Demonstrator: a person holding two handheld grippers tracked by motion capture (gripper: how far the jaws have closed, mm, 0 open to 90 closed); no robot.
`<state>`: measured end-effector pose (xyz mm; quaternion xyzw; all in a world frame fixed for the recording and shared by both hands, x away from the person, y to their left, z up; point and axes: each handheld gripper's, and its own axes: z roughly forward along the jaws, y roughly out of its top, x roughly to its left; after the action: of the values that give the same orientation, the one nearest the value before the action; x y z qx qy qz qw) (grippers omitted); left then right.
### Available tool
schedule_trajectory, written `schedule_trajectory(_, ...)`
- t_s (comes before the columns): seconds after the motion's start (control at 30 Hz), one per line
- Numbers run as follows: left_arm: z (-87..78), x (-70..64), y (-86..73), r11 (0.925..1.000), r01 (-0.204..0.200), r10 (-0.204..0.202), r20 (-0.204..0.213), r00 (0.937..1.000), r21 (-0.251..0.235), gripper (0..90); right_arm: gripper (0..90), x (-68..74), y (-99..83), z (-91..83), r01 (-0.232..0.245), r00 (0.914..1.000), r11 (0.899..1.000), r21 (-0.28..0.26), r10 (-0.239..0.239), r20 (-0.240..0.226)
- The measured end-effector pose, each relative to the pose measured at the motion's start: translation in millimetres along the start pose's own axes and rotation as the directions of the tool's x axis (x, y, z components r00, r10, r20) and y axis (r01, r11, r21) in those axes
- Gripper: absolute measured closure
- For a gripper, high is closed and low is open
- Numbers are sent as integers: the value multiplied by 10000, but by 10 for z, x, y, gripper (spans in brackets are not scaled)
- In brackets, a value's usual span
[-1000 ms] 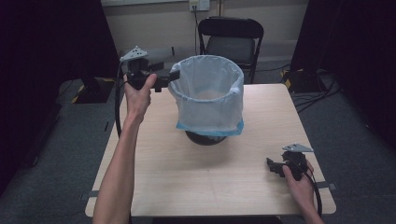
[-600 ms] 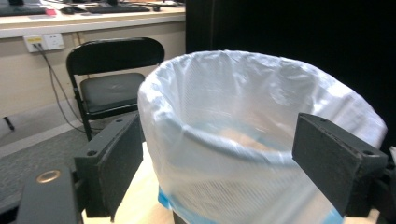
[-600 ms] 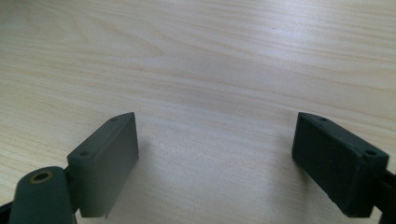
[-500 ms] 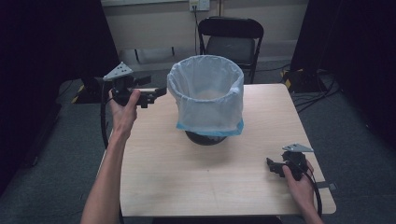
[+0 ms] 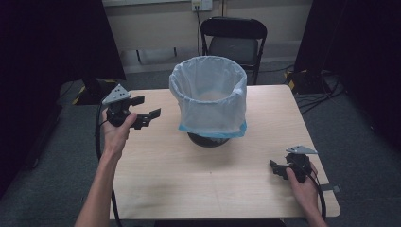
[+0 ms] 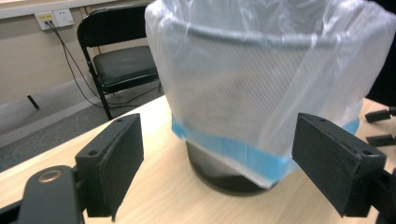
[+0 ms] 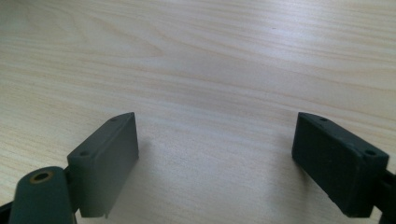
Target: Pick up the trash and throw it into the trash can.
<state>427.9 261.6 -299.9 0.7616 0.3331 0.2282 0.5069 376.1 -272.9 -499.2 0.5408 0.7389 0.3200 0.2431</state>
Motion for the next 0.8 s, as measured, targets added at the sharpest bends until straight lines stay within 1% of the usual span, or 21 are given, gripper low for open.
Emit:
schedule_trajectory(0.03, 0, 0, 0, 10000, 0, 0, 0, 10000, 0, 166, 139, 0, 0, 0, -2, 10000, 10000, 0, 2, 0)
schedule_trajectory(0.07, -30, -20, -75, 10000, -9, 9, -118, 9999, 55, 166, 139, 0, 0, 0, -1, 10000, 10000, 1, 1, 0)
schedule_trajectory(0.17, -48, -49, -211, 9999, -39, 41, -111, 9999, 103, 164, 139, 0, 0, 0, -1, 10000, 10000, 2, 1, -1)
schedule_trajectory(0.23, -44, -73, -304, 9994, -136, 139, -119, 9998, 307, 163, 139, 0, 0, 0, -1, 10000, 10000, 0, 1, -1)
schedule_trajectory(0.27, -42, -83, -350, 9991, -102, 108, -127, 9999, 417, 162, 139, 0, 0, 0, 0, 10000, 10000, 1, 0, -1)
schedule_trajectory(0.3, -42, -83, -350, 9991, -102, 108, -127, 9999, 417, 161, 139, 0, 0, 0, 0, 10000, 10000, 1, 0, -1)
schedule_trajectory(0.33, -39, -105, -434, 9984, -132, 141, -158, 9998, 559, 161, 139, 0, 0, 0, -1, 10000, 10000, 0, 1, 0)
schedule_trajectory(0.37, -38, -118, -473, 9981, -94, 103, -155, 9998, 609, 161, 139, 0, 0, 0, 1, 10000, 10000, 2, -1, 0)
schedule_trajectory(0.4, -38, -118, -473, 9981, -94, 103, -155, 9998, 609, 161, 139, 0, 0, 0, 1, 10000, 10000, 2, -1, 0)
schedule_trajectory(0.43, -39, -142, -551, 9979, -91, 105, -206, 9997, 644, 161, 139, 0, 0, 0, -3, 10000, 10000, 2, 3, 0)
schedule_trajectory(0.47, -36, -153, -591, 9976, -69, 83, -196, 9998, 694, 161, 139, 0, 0, 0, 1, 10000, 10000, 1, -1, 0)
schedule_trajectory(0.5, -30, -167, -634, 9967, -35, 50, -180, 9998, 808, 161, 139, 0, 0, 0, 0, 10000, 10000, 1, 0, 0)
schedule_trajectory(0.57, -19, -199, -721, 9934, -98, 130, -269, 9996, 1144, 164, 139, 0, 0, 0, -1, 10000, 10000, 3, 1, -1)
schedule_trajectory(0.6, -19, -199, -721, 9934, -98, 130, -269, 9996, 1144, 166, 139, 0, 0, 0, 0, 10000, 10000, 0, 0, 0)
schedule_trajectory(0.63, -16, -218, -822, 9914, -42, 87, -338, 9994, 1305, 166, 139, 0, 0, 0, 1, 10000, 10000, 0, -1, 0)
schedule_trajectory(0.67, -16, -218, -822, 9914, -42, 87, -338, 9994, 1305, 167, 139, 0, 0, 0, 1, 10000, 10000, 0, -1, 0)
schedule_trajectory(0.7, -12, -224, -889, 9902, 33, 16, -350, 9994, 1398, 167, 139, 0, 0, 0, -1, 10000, 10000, 2, 1, 0)
schedule_trajectory(0.73, -7, -235, -983, 9877, 97, -26, -457, 9990, 1560, 167, 139, 0, 0, 0, 0, 10000, 10000, 1, 0, 0)
schedule_trajectory(0.77, -7, -235, -983, 9877, 97, -26, -457, 9990, 1560, 167, 139, 0, 0, 0, 1, 10000, 10000, 1, -1, 0)
schedule_trajectory(0.8, -4, -247, -1085, 9848, 206, -123, -492, 9987, 1722, 167, 139, 0, 0, 0, -1, 10000, 10000, 1, 1, -1)
